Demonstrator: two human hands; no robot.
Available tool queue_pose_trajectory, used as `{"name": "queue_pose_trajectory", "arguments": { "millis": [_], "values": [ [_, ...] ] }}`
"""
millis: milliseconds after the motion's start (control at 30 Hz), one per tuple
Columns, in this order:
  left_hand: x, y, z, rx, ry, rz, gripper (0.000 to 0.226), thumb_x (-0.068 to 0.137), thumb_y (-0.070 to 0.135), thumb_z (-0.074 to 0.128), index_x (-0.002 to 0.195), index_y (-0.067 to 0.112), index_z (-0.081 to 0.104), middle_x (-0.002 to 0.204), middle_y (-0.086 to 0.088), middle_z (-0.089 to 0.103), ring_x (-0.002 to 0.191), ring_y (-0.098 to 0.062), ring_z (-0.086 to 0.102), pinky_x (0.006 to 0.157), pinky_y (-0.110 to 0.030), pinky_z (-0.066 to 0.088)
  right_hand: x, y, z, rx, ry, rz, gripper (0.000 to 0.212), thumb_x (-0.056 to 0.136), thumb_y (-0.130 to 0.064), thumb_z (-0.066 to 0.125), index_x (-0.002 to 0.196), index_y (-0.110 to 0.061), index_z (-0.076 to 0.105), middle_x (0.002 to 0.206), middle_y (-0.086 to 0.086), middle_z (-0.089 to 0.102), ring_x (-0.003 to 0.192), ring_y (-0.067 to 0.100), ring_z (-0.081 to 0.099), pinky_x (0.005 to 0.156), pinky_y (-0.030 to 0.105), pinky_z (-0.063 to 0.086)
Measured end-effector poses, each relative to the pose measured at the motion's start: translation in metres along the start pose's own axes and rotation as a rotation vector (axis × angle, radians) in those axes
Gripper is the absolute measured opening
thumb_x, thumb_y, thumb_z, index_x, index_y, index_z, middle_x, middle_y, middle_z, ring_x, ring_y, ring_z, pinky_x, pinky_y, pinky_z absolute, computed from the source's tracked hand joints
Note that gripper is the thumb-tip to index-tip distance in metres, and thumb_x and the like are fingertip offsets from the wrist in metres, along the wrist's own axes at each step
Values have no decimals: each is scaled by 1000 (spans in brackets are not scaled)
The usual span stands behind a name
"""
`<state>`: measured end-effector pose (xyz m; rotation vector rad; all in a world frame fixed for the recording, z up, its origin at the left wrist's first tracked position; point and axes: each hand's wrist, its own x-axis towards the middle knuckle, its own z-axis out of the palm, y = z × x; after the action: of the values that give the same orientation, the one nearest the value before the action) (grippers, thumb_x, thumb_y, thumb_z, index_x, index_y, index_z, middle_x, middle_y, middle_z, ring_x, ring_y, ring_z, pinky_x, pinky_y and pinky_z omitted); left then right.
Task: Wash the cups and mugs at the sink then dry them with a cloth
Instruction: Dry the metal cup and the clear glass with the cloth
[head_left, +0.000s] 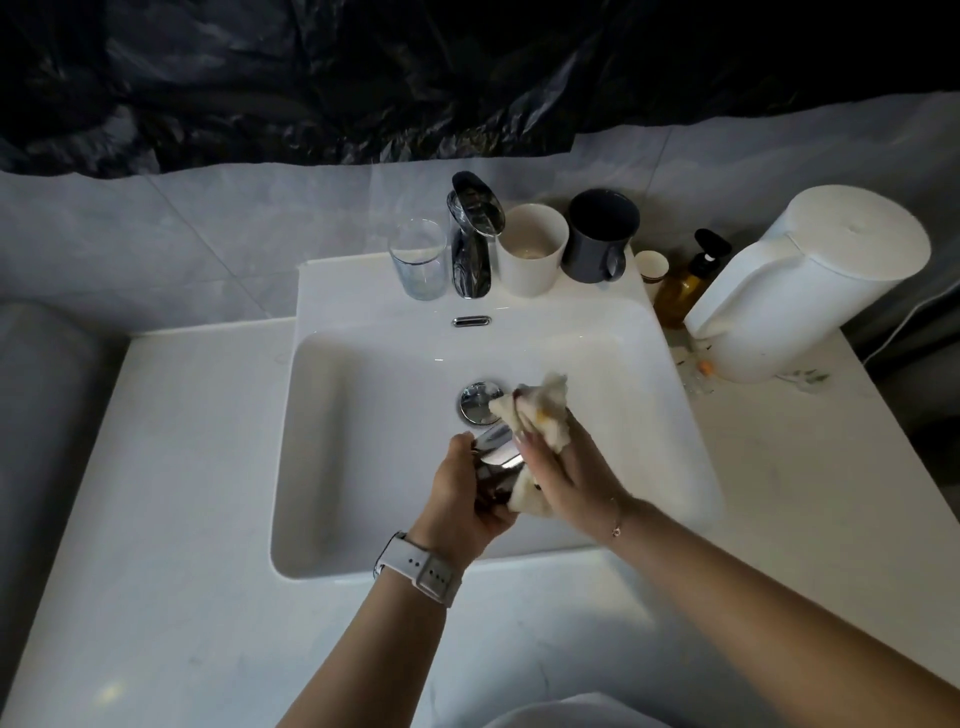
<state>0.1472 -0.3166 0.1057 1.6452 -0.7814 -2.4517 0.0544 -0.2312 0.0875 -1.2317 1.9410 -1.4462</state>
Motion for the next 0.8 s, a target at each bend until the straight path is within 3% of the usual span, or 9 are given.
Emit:
{"name": "queue_pose_trajectory", "arguments": {
  "millis": [67,167,333,433,500,533,600,667,800],
  "values": [
    [-6,-3,4,-18,-14,30,40,99,37,35,75,14,58,51,0,55,35,-10,44,39,-14,31,3,-1,-9,18,-69,34,34,96,-40,41,108,-12,55,85,1,60,80,14,59,72,34,53],
    [-10,-11,6,137,77,335,37,103,42,32,98,14,56,68,-3,61,49,-14,54,49,-24,44,7,-19,-7,201,19,412,34,99,-45,41,95,-16,58,68,-6,59,68,11,59,54,24,53],
    [-5,-20,-12,453,176,877,20,97,53,35,92,36,46,92,-5,62,74,-22,60,54,-30,48,21,-27,9,497,111,892,36,98,-44,35,82,-20,55,86,6,63,82,20,61,73,28,47],
    [-2,-16,-20,606,177,1090,20,92,57,33,99,43,44,97,2,57,86,-19,56,74,-38,49,17,-28,8,829,0,1061,25,91,-15,30,70,-15,42,52,8,49,42,21,51,42,21,43],
    [-3,-7,-18,581,119,1076,23,93,55,34,102,38,45,100,1,56,85,-19,56,72,-35,48,7,-27,5,930,13,1041,22,82,-3,24,70,-19,32,48,4,35,33,16,38,31,14,30],
    [-5,-2,-15,486,89,1012,24,96,53,35,103,32,46,99,-2,56,79,-21,56,66,-34,47,2,-25,3,985,63,1028,20,82,-5,27,71,-17,38,51,5,40,36,16,42,32,13,30],
    [-5,5,-10,231,74,793,29,103,44,34,108,17,43,94,-9,56,68,-23,53,55,-31,45,-10,-25,-2,1053,184,951,21,88,-18,37,77,-17,55,63,6,58,48,16,53,43,16,37],
    [-3,5,-8,34,52,578,34,104,43,34,113,11,41,94,-9,59,67,-22,55,60,-29,48,-21,-24,-5,1015,272,861,31,93,-31,41,79,-22,67,78,3,66,68,19,58,60,27,45],
    [-5,-6,5,-175,-40,459,50,100,49,41,130,8,42,121,-19,61,90,-22,64,68,-29,54,-22,-32,3,1199,323,763,52,97,-47,30,103,-17,72,103,7,72,89,20,65,71,28,48]
  ]
}}
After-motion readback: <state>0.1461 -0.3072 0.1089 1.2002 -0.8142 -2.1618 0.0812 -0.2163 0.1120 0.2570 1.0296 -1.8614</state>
